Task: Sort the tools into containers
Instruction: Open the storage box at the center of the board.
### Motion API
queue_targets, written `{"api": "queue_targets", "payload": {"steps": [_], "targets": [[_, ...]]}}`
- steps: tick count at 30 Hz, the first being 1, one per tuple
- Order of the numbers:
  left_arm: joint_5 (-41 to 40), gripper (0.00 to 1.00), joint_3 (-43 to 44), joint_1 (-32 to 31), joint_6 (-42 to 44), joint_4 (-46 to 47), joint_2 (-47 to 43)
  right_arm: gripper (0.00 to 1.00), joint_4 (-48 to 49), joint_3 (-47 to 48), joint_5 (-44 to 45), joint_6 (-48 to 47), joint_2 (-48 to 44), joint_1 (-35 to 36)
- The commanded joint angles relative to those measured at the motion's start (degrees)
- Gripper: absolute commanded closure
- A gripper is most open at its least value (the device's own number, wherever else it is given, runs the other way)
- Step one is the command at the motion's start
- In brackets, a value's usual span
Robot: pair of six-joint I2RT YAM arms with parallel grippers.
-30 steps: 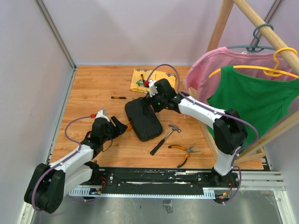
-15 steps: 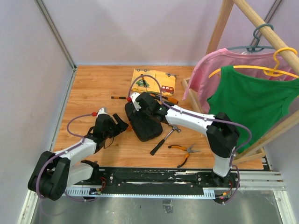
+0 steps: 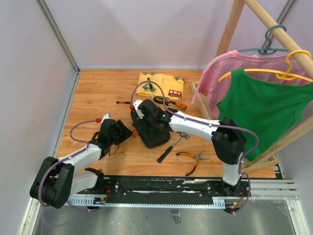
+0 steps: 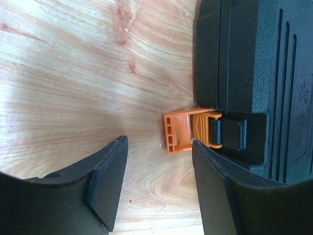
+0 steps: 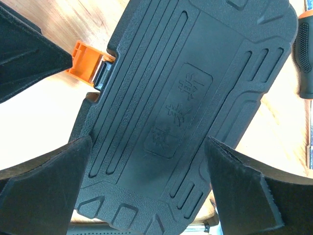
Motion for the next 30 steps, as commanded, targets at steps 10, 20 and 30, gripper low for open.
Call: {"api": "queue_targets", "payload": {"steps": [10, 20, 30], "targets": [[1.2, 0.54, 0.2, -0.2, -0.5, -3.2, 7.9, 0.01, -1.6, 0.9, 1.6, 0.4, 0.1, 0.9], [0.4, 0.68, 0.3, -1.4, -1.1, -2.8, 11.4, 0.03, -0.6, -0.2, 2.5, 1.4, -1.1, 0.9], [0.0, 0.84, -0.9, -1.3, -1.5, -2.4, 11.5, 0.00, -0.3, -0.5, 3.3, 1.4, -1.5, 1.4]]}}
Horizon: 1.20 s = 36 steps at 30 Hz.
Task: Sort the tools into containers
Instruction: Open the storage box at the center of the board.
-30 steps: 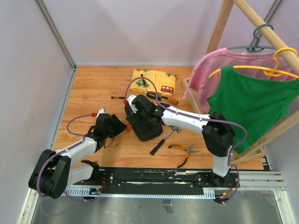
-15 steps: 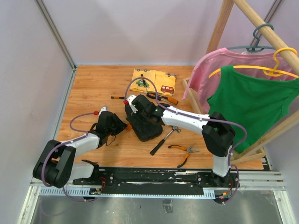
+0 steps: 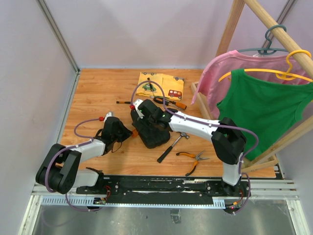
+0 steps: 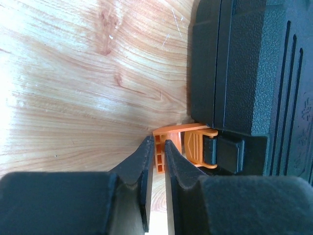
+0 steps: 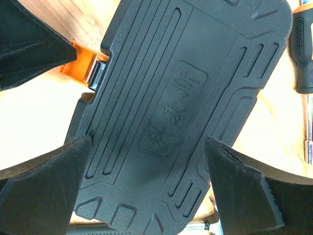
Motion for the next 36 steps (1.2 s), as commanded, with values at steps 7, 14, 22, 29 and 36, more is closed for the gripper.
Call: {"api": "queue_targets", "payload": {"steps": [7, 14, 22, 29, 36], "targets": [[-0.8, 0.87, -2.7, -0.5, 0.8, -7.9, 2.9, 0.01, 1.3, -1.9, 4.3, 0.5, -3.2, 2.8], [-0.8, 0.88, -2.7, -0.5, 0.8, -7.8, 2.9, 0.01, 3.8, -3.6, 5.4, 2.6, -5.9, 3.4], [-0.6, 0.88, -2.8, -0.4, 0.7, -7.6, 2.9, 0.01, 4.3, -3.3, 4.8, 2.2, -3.7, 4.8], [-0.5, 0.88, -2.7, -0.5, 0.7, -7.4, 3.1, 0.01, 4.8, -3.3, 8.0, 2.4, -1.9, 6.5], [0.0, 0.88, -3.1, -0.5, 0.3, -6.8, 2.9, 0.01, 9.5, -7.7, 10.0, 2.1, -2.3, 7.4]]}}
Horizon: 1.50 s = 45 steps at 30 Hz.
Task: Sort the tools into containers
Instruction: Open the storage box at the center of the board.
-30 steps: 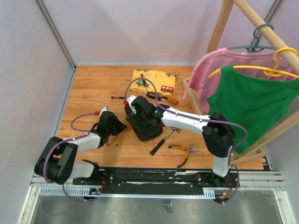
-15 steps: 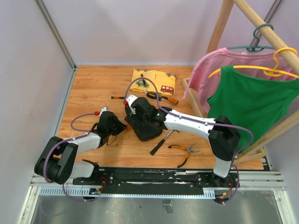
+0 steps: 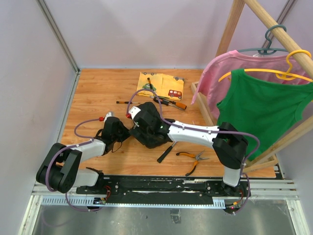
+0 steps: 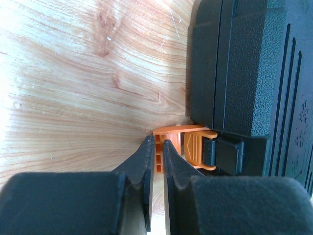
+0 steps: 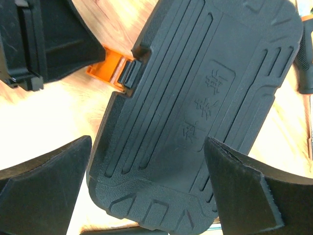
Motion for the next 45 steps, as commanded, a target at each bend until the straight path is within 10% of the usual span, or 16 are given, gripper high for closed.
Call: {"api": "queue_targets", "payload": {"steps": [1, 45], "targets": [[-0.2, 0.88, -3.1, -0.5, 1.1, -8.0, 2.2, 0.01, 4.4, -3.5, 2.4, 0.4, 0.3, 1.0], [-1.6, 0.92, -2.7, -0.5, 0.6, -9.1, 2.3, 0.02, 3.2, -6.4, 16.8, -5.2, -9.6, -1.2]]}}
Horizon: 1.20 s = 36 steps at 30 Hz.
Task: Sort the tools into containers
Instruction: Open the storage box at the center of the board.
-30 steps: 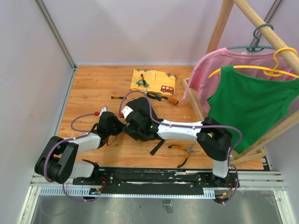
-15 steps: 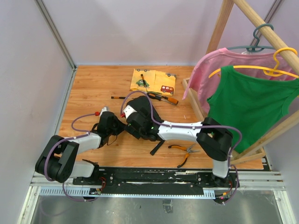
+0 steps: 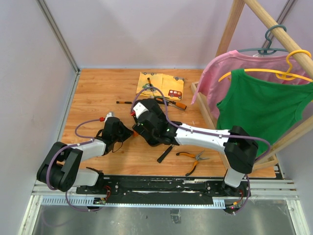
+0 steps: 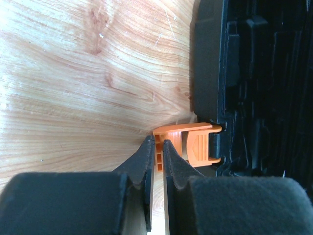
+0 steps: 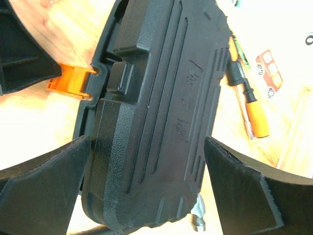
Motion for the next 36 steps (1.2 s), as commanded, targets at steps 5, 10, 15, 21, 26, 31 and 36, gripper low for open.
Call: {"api": "queue_targets", "payload": {"steps": [5, 10, 15, 21, 26, 31, 36], "targets": [[-2.3, 0.93, -1.9, -0.2, 1.9, -10.8, 1.9, 0.01, -3.8, -1.6, 3.0, -2.1, -8.8, -6.8], [-2.3, 0.93, -1.9, -0.2, 1.9, -10.8, 1.9, 0.01, -4.1, -4.3, -0.7, -0.7, -13.7, -13.1], [-2.2, 0.94, -1.7, -0.2, 1.8, -10.8, 2.3, 0.01, -3.6, -7.4, -7.1, 1.6, -16.6, -19.6], [-2.2, 0.94, -1.7, -0.2, 1.8, -10.9, 2.3, 0.01, -4.3, -8.8, -9.2, 4.5, -18.5, -25.4], [-2.2, 0.94, -1.8, -0.2, 1.5, -11.4, 1.2, 0.01, -5.7, -8.7, -6.0, 7.3, -22.2, -26.5], [-2.6, 0.94, -0.6, -0.2, 2.0, -13.1, -0.6, 0.01, -4.8, -9.5, -7.6, 7.8, -27.2, -26.5], [-3.2, 0.93, 0.4, -0.2, 2.3, -16.3, -4.1, 0.01, -5.5, -10.6, -15.4, 7.0, -28.7, -26.5]]}}
